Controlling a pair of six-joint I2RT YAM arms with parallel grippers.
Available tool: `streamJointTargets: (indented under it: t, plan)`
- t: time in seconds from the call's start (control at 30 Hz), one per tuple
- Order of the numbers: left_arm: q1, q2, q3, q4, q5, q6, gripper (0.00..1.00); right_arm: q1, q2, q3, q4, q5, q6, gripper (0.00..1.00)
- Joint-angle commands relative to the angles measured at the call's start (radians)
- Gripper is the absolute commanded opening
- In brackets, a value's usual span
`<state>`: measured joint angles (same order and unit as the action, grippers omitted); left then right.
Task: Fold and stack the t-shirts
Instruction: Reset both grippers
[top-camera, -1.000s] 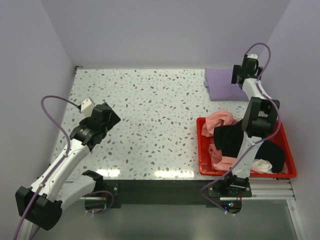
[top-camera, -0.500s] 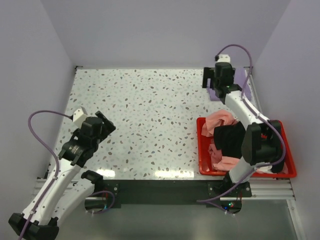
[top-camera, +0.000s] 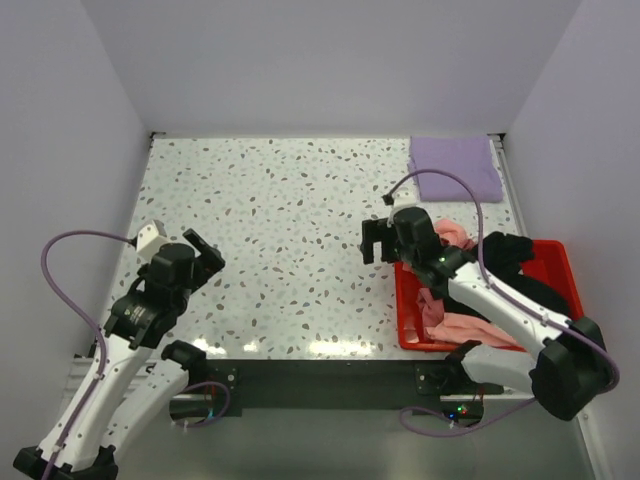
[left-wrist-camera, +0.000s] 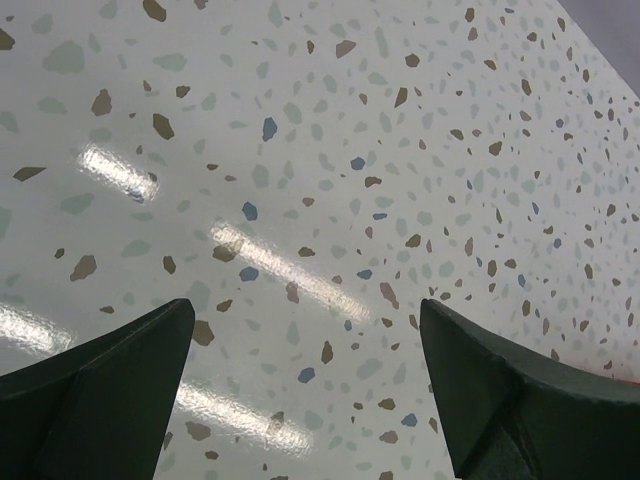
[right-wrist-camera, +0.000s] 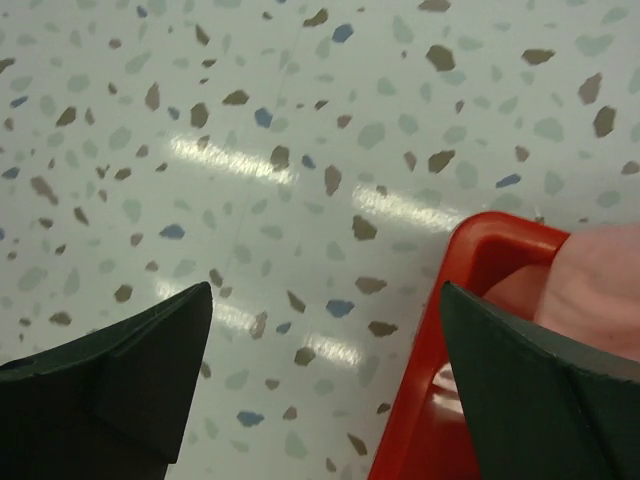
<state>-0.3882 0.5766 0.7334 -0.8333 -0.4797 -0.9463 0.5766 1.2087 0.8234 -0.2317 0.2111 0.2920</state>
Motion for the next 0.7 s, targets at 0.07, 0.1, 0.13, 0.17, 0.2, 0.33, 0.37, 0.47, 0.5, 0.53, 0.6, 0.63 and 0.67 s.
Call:
streamJointTargets:
  t: [0.07, 0.1, 0.13, 0.17, 0.2, 0.33, 0.37, 0.47, 0.5, 0.53, 0.6, 0.63, 0.67]
  plan:
    - [0.005, -0.009, 0.075, -0.056, -0.045, 0.046, 1.0, 0.02, -0.269, -0.13, 0.051, -0.209, 0.082, 0.99]
    - [0.005, -0.012, 0.074, -0.059, -0.048, 0.046, 1.0, 0.02, -0.3, -0.144, 0.051, -0.208, 0.082, 0.99]
    - [0.005, -0.017, 0.072, -0.064, -0.057, 0.041, 1.0, 0.02, -0.326, -0.154, 0.046, -0.235, 0.082, 0.99]
    - [0.005, -0.026, 0.07, -0.069, -0.062, 0.029, 1.0, 0.02, -0.356, -0.164, 0.037, -0.24, 0.078, 0.99]
    - [0.005, -0.029, 0.067, -0.07, -0.065, 0.026, 1.0, 0.02, -0.394, -0.167, 0.019, -0.236, 0.084, 0.99]
    - [0.005, -0.055, 0.06, -0.081, -0.083, 0.012, 1.0, 0.02, -0.459, -0.158, -0.017, -0.249, 0.096, 0.99]
    - [0.005, -0.066, 0.058, -0.089, -0.091, -0.006, 1.0, 0.019, -0.465, -0.156, -0.015, -0.256, 0.099, 0.99]
    - [0.005, -0.089, 0.054, -0.107, -0.111, -0.028, 1.0, 0.02, -0.466, -0.158, -0.023, -0.25, 0.107, 0.99]
    - [0.005, -0.095, 0.051, -0.105, -0.111, -0.028, 1.0, 0.02, -0.463, -0.159, -0.018, -0.253, 0.108, 0.99]
    - [0.005, -0.109, 0.049, -0.102, -0.109, -0.026, 1.0, 0.019, -0.454, -0.161, -0.018, -0.25, 0.117, 0.99]
    - [0.005, -0.118, 0.038, -0.096, -0.111, -0.028, 1.0, 0.02, -0.449, -0.167, 0.003, -0.256, 0.124, 0.99]
    - [0.005, -0.122, 0.037, -0.095, -0.112, -0.029, 1.0, 0.02, -0.445, -0.171, 0.009, -0.263, 0.121, 0.99]
    - [0.005, -0.124, 0.034, -0.093, -0.112, -0.029, 1.0, 0.02, -0.442, -0.171, 0.015, -0.262, 0.118, 0.99]
